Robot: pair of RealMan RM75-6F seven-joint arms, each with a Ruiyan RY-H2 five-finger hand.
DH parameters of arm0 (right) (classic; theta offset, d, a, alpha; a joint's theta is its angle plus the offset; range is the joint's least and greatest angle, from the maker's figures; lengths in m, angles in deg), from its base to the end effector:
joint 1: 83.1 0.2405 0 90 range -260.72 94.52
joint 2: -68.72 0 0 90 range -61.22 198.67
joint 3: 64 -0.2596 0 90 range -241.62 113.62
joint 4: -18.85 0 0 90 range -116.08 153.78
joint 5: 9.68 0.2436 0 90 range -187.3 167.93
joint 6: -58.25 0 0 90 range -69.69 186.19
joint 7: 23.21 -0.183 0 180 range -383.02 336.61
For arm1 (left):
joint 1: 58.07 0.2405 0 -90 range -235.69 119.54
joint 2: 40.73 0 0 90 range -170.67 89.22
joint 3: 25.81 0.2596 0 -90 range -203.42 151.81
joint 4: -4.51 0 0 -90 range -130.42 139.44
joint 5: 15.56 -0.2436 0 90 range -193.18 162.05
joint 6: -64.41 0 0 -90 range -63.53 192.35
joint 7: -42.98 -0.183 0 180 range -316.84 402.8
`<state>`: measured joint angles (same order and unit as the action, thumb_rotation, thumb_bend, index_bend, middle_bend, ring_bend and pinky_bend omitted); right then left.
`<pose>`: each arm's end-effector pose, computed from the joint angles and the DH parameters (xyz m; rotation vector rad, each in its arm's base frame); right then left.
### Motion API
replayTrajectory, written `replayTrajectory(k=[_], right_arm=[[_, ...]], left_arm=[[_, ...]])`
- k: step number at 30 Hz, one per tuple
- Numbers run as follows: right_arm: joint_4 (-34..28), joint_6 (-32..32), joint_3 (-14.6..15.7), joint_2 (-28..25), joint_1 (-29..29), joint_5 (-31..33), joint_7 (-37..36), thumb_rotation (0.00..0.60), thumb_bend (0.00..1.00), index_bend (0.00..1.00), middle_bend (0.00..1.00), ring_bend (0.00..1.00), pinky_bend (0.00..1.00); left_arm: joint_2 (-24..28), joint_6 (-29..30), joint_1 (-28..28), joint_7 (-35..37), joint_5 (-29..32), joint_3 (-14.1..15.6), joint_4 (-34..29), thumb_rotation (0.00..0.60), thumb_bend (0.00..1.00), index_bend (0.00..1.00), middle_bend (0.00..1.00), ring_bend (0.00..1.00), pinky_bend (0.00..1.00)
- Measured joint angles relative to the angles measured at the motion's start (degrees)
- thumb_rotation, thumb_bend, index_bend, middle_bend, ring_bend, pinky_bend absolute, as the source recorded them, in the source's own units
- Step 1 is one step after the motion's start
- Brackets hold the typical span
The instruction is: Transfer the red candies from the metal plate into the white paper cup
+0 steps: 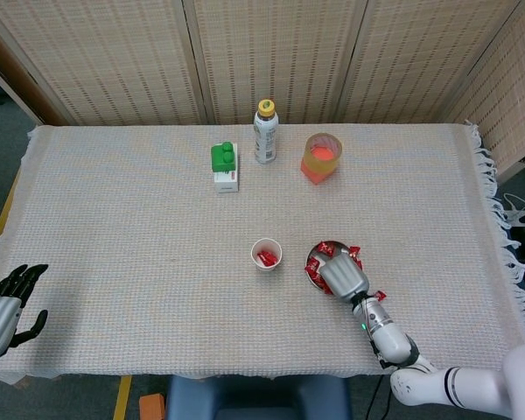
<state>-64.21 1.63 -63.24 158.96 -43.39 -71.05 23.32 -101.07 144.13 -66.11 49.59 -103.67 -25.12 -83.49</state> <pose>-0.2037 -0.3378 -0.0957 2.0706 -0.5342 0.4516 -0.3483 0.2276 0.1351 -1.5192 -0.9477 -0.8338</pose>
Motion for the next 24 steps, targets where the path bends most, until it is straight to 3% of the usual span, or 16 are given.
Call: replayTrajectory(k=[11,24], right_arm=[[-0.4,0.0,-1.0,-0.2,0.0,-0.2,-1.3,0.600,0.32,0.86,0.68,0.66,0.82],[-4.2,0.2,-4.7,-2.1,1.5,1.8,-2.5,0.600,0.33,0.86,0.69,0.66,0.82]], left_arm=[[0.0,0.1,0.1,0.1,0.0,0.0,0.1,0.600,0.46,0.00,0.07,0.03,0.17],[0.0,0.0,0.0,-0.1,0.2,-0.1,0.0,0.600,0.46,0.00,0.07,0.03,0.17]])
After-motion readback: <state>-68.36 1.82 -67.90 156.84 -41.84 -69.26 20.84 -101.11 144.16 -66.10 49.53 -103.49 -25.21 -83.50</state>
